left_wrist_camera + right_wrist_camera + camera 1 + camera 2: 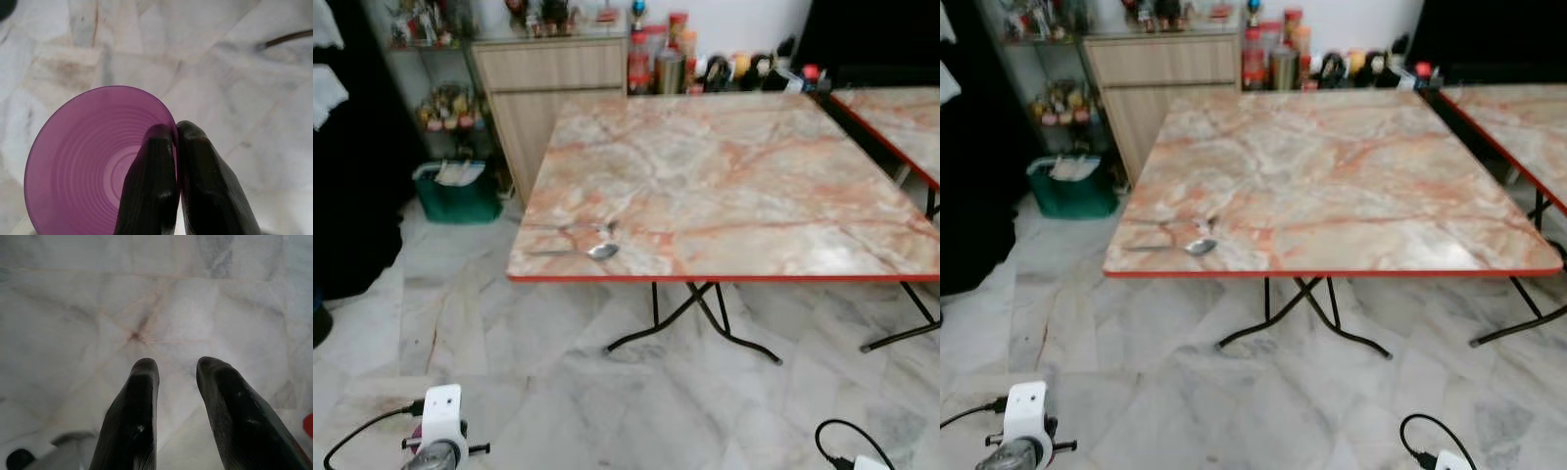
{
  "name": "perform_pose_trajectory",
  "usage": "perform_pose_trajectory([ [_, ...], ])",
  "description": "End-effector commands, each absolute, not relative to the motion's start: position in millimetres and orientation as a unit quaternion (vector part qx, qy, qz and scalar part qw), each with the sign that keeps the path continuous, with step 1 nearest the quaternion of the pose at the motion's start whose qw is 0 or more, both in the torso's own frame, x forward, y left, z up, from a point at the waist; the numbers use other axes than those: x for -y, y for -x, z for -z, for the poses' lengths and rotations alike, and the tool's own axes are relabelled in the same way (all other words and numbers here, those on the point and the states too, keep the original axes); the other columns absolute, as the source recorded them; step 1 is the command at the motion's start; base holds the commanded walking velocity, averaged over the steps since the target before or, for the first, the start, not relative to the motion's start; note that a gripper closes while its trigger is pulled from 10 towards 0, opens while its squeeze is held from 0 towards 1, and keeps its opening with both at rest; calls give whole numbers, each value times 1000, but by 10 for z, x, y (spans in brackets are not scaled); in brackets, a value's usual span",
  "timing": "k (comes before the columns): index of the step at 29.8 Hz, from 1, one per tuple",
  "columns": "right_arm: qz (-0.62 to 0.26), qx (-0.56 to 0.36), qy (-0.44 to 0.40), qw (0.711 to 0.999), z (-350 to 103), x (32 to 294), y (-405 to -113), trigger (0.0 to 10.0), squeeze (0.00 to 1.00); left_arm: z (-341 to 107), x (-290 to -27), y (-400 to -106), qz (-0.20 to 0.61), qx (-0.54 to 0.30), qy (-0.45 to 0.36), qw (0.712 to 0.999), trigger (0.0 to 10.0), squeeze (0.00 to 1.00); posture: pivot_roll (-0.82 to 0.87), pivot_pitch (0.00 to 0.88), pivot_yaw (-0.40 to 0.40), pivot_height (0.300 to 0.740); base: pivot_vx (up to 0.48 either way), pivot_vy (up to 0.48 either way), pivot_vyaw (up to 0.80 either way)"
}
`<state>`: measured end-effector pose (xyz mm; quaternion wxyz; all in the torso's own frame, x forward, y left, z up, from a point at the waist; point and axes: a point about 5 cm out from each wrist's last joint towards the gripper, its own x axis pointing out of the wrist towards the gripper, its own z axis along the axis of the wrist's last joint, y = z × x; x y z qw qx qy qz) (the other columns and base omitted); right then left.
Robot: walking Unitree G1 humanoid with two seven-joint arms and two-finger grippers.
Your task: Setting the table
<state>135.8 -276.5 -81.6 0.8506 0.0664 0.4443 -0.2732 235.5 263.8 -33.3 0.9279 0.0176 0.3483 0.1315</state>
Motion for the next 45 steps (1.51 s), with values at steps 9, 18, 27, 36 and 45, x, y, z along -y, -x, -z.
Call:
perform_pose_trajectory([
  [9, 281, -440, -68, 850, 798, 2809, -1361, 10000, 0, 352, -2575, -2361, -120, -351, -23, 928, 10000, 0, 31, 49, 43, 740, 282, -286, 181],
  [18, 287, -437, -73, 849, 793, 2819, -1364, 10000, 0, 350, -2553, -2372, -115, -348, -21, 930, 10000, 0, 29, 59, 38, 740, 278, -286, 0],
  [27, 285, -434, -73, 851, 784, 2824, -1382, 10000, 0, 366, -2573, -2331, -120, -344, -7, 931, 10000, 0, 27, 65, 34, 740, 0, 0, 0],
  [36, 289, -435, -82, 849, 789, 2823, -1375, 10000, 0, 365, -2545, -2341, -118, -338, -3, 934, 10000, 0, 23, 68, 35, 740, 0, -326, -501],
  [45, 287, -434, -80, 850, 789, 2820, -1376, 10000, 0, 358, -2553, -2349, -119, -339, -6, 933, 10000, 0, 24, 65, 37, 740, 0, -459, -222],
])
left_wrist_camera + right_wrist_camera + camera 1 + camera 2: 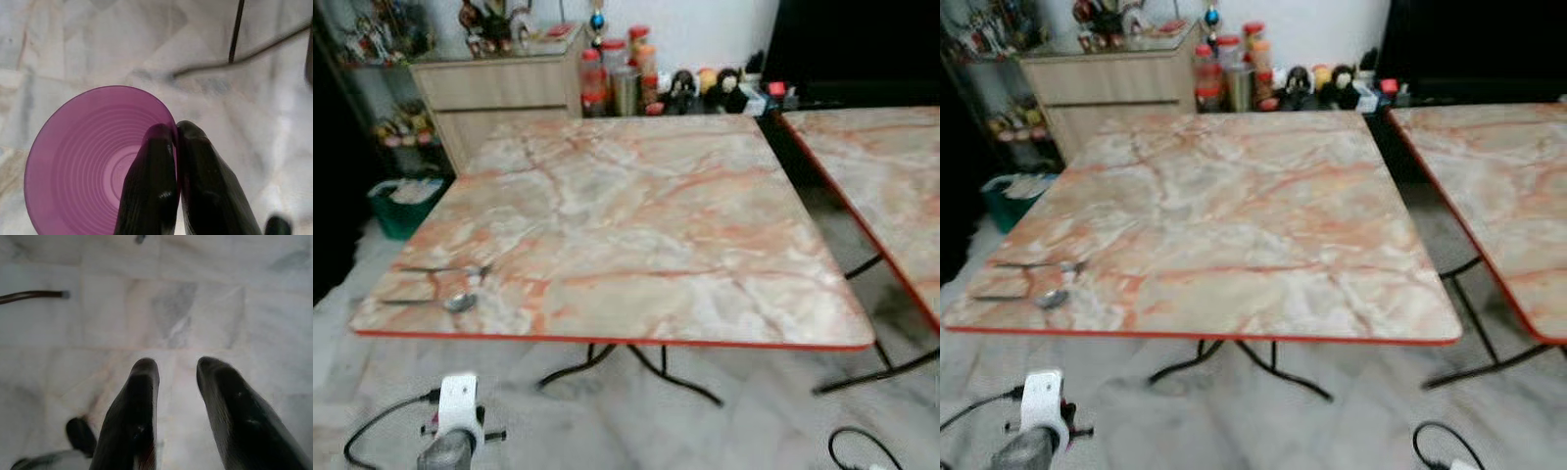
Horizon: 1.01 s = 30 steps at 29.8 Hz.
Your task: Setting the table
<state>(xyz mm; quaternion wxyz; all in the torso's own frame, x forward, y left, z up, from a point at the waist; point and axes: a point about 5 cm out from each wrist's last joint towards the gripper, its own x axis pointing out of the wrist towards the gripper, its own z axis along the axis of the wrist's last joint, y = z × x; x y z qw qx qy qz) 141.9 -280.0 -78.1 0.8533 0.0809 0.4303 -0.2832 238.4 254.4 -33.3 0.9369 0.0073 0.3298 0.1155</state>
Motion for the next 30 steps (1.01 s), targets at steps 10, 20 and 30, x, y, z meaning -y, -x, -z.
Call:
perform_pose_trajectory([
  [10, 280, -435, -63, 853, 784, 2829, -1373, 10000, 0, 365, -2556, -2338, -116, -340, -9, 933, 10000, 0, 21, 53, 36, 740, 0, -424, 138],
  [20, 284, -434, -71, 852, 789, 2823, -1369, 10000, 0, 365, -2548, -2342, -113, -341, -10, 933, 10000, 0, 21, 55, 37, 740, 0, -429, 228],
  [30, 286, -432, -73, 852, 785, 2825, -1377, 10000, 0, 372, -2541, -2336, -110, -343, -10, 933, 10000, 0, 18, 68, 35, 740, 0, -426, 0],
])
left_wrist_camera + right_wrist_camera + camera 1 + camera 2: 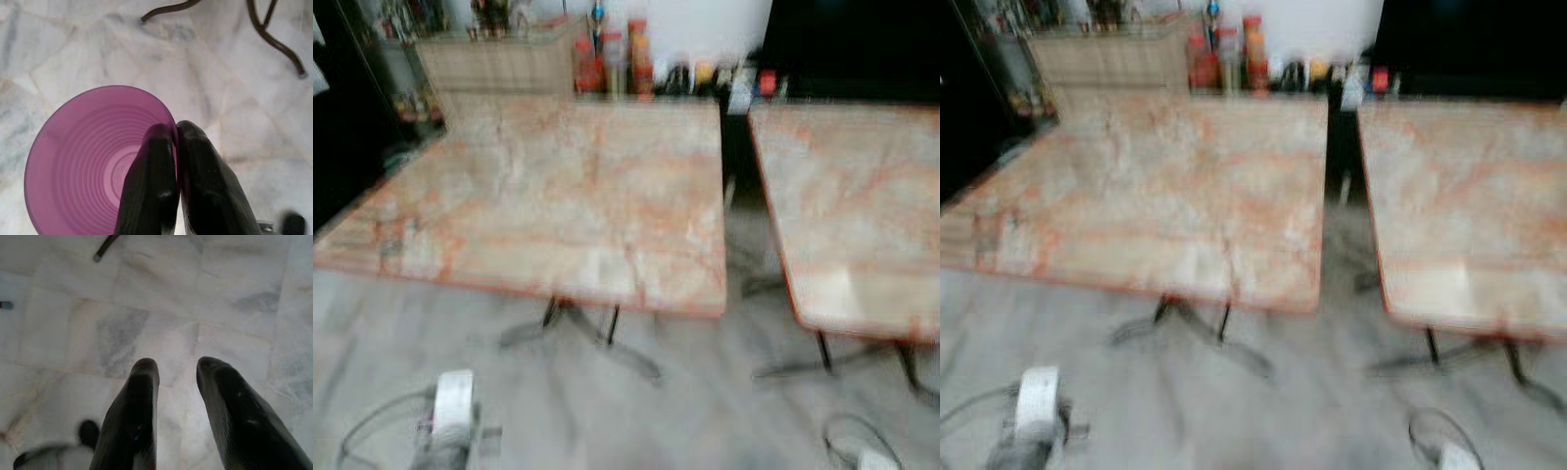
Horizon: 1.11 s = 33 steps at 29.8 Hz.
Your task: Setting the table
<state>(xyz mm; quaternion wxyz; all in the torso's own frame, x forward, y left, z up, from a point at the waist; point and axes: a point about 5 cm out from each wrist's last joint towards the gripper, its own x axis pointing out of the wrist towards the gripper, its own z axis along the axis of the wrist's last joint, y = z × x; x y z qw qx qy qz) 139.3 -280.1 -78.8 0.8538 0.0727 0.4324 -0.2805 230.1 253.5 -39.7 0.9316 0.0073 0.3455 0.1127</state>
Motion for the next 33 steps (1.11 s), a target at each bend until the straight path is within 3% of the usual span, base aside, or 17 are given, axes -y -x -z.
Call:
perform_pose_trajectory([
  [1, 285, -432, -72, 852, 783, 2828, -1378, 10000, 0, 372, -2540, -2335, -110, -342, -10, 933, 10000, 0, 16, 71, 33, 740, 0, -424, 0],
  [33, 285, -431, -75, 853, 785, 2826, -1375, 10000, 0, 375, -2536, -2333, -109, -342, -9, 933, 10000, 0, 12, 51, 33, 740, 0, -420, 0],
])
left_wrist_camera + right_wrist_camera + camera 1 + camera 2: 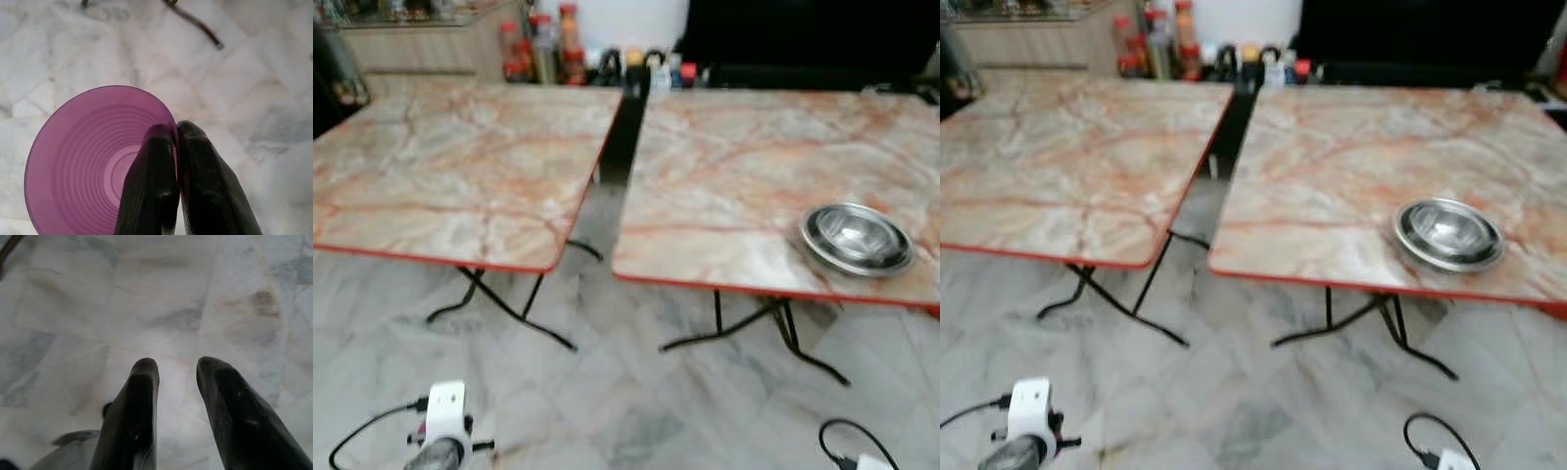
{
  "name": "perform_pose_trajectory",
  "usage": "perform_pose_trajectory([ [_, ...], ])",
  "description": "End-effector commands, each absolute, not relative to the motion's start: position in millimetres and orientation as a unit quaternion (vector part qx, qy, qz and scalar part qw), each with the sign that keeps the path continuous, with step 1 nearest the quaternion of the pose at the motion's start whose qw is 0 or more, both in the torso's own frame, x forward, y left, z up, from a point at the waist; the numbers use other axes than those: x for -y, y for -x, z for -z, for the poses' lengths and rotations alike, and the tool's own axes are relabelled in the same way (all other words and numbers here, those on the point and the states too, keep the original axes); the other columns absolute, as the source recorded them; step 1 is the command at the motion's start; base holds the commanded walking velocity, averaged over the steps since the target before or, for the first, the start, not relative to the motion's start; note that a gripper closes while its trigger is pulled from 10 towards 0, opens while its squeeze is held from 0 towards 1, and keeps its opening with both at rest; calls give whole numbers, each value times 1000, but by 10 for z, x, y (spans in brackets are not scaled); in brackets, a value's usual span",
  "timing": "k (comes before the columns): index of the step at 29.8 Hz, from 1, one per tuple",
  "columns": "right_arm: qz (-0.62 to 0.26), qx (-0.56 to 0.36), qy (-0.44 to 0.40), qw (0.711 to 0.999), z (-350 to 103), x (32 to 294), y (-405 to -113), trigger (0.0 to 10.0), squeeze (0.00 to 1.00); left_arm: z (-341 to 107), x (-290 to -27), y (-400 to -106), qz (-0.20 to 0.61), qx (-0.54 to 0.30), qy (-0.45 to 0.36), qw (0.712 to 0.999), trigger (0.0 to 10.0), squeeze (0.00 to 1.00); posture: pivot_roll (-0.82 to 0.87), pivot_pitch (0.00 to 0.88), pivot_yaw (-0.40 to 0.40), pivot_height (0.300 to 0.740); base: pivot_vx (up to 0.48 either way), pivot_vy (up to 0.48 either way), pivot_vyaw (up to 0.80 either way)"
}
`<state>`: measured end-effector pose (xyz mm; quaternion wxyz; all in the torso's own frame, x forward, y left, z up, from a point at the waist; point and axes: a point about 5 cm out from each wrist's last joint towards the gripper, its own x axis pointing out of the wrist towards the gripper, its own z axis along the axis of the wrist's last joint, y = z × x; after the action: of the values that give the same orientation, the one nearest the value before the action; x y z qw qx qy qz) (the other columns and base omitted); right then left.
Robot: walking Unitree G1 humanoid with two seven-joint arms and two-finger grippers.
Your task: Setting the table
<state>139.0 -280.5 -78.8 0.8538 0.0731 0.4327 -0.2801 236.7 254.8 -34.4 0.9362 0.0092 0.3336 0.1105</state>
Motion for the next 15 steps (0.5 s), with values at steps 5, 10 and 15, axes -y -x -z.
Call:
perform_pose_trajectory([
  [5, 285, -432, -75, 852, 787, 2826, -1369, 10000, 0, 378, -2523, -2334, -108, -342, -8, 934, 10000, 0, 10, 47, 33, 740, 0, -420, 0],
  [10, 285, -432, -74, 852, 788, 2828, -1365, 10000, 0, 375, -2520, -2339, -107, -340, -9, 934, 10000, 0, 7, 44, 32, 740, 0, -419, 0],
  [15, 285, -432, -74, 852, 786, 2832, -1367, 10000, 0, 333, -2516, -2394, -106, -329, -15, 938, 10000, 0, 9, 54, 29, 740, 0, -344, 0],
])
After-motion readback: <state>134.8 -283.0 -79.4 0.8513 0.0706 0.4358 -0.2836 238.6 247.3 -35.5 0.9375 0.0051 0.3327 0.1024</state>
